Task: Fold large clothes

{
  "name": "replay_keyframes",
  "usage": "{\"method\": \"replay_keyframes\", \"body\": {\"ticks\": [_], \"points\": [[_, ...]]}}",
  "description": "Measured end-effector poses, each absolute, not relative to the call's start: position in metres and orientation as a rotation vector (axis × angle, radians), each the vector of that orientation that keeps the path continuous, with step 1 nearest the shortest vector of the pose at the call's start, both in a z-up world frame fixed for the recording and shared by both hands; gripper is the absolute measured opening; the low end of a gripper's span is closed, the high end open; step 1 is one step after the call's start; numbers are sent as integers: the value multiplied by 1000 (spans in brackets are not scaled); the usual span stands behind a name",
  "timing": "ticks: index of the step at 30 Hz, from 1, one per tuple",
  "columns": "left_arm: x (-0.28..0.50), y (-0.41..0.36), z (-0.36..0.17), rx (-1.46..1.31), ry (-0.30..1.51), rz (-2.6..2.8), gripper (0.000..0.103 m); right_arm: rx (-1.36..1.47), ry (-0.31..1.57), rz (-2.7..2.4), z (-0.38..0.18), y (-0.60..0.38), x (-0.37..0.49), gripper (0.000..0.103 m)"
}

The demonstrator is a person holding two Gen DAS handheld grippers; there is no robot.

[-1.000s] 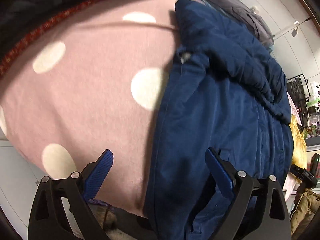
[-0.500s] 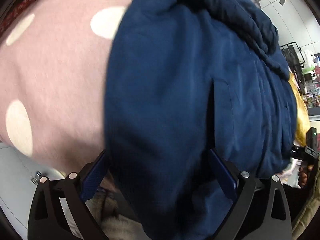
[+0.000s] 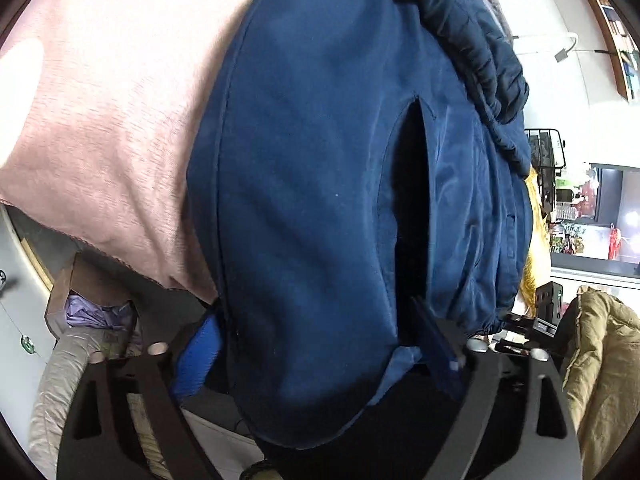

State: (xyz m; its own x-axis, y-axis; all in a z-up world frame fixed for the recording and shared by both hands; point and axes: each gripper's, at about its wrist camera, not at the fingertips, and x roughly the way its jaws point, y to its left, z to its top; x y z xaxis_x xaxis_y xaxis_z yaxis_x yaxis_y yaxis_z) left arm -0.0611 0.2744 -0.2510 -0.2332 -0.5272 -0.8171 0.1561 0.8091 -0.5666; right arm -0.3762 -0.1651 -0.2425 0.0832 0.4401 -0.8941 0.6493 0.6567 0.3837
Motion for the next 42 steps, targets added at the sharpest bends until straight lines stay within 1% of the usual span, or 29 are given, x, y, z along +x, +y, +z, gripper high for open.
{"method": "replay_keyframes", "body": {"ticks": [1,2,3,4,5,6,7,9,12,17,23,26,29,33,38,40,42], "points": [[-60,271,-252,-288,1702,-654,64,919,1558,-204,-241,-167,-381,68],[-59,267,-252,-276,1708,-652,61,918,1563,-212,-242,-167,-380,60],[-58,262,-251,-270,1712,-658,52,926,1561,-215,-242,-169,-380,57],[-56,258,-248,-257,1716,-672,39,940,1556,-216,-240,-171,-381,48],[-56,264,-244,-243,1717,-672,35,957,1550,-216,-238,-173,-382,38],[-54,264,-238,-239,1723,-673,26,997,1529,-208,-233,-177,-383,29],[-53,269,-234,-240,1722,-678,20,1029,1501,-198,-227,-180,-381,26],[-46,264,-216,-233,1683,-708,16,1044,1456,-184,-212,-185,-371,23],[-32,256,-191,-262,1618,-742,14,1030,1373,-144,-185,-190,-349,21],[20,235,-155,-358,1480,-725,13,970,1229,-148,-147,-212,-296,20],[107,207,-128,-341,1377,-686,12,876,1119,-200,-116,-283,-234,19],[151,192,-107,-341,1298,-681,12,918,1020,-218,-95,-327,-196,19],[196,167,-92,-354,1257,-674,12,950,956,-217,-83,-354,-160,19],[239,130,-93,-319,1275,-638,12,943,956,-240,-79,-387,-111,19],[275,110,-124,-345,1398,-578,13,1054,1012,-264,-116,-412,-82,20],[282,113,-135,-378,1439,-569,14,1138,1033,-267,-134,-420,-78,25],[288,125,-141,-468,1479,-579,15,1285,999,-245,-149,-432,-81,34]]}}
